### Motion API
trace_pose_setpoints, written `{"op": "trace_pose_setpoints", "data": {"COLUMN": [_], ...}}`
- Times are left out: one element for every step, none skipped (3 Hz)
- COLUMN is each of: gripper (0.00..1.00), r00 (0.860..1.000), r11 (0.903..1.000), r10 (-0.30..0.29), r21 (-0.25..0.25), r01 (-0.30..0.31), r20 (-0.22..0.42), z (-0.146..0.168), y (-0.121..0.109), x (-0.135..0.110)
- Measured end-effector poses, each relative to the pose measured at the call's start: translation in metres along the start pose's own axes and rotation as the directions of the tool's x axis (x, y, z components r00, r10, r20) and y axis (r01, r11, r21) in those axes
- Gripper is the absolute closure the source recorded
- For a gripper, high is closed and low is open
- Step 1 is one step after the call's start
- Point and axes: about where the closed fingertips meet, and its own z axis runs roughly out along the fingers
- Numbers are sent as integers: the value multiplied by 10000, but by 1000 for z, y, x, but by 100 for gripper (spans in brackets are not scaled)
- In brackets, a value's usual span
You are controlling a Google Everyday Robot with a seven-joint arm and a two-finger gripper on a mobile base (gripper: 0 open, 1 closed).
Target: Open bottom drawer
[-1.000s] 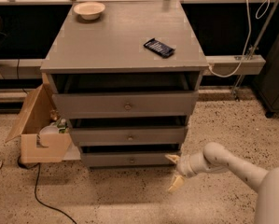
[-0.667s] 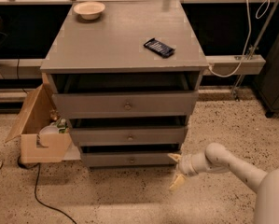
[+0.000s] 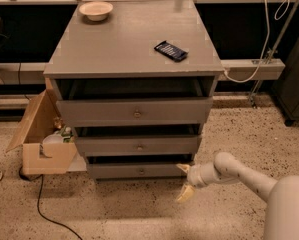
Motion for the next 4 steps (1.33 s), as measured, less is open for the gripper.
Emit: {"op": "trace_pose_setpoints", "data": {"gripper": [0, 0, 0, 0], "r00": [9921, 9718, 9564, 9339], "r11": [9971, 9821, 9712, 9620], "r10": [-521, -1518, -2016, -2268], "r21": [491, 833, 836, 865], "r01": [580, 1688, 2232, 2592], "r20": [-1140, -1807, -2115, -2762], "z": [36, 62, 82, 102], "y": [-25, -47, -64, -79], "x": [24, 34, 35, 40]}}
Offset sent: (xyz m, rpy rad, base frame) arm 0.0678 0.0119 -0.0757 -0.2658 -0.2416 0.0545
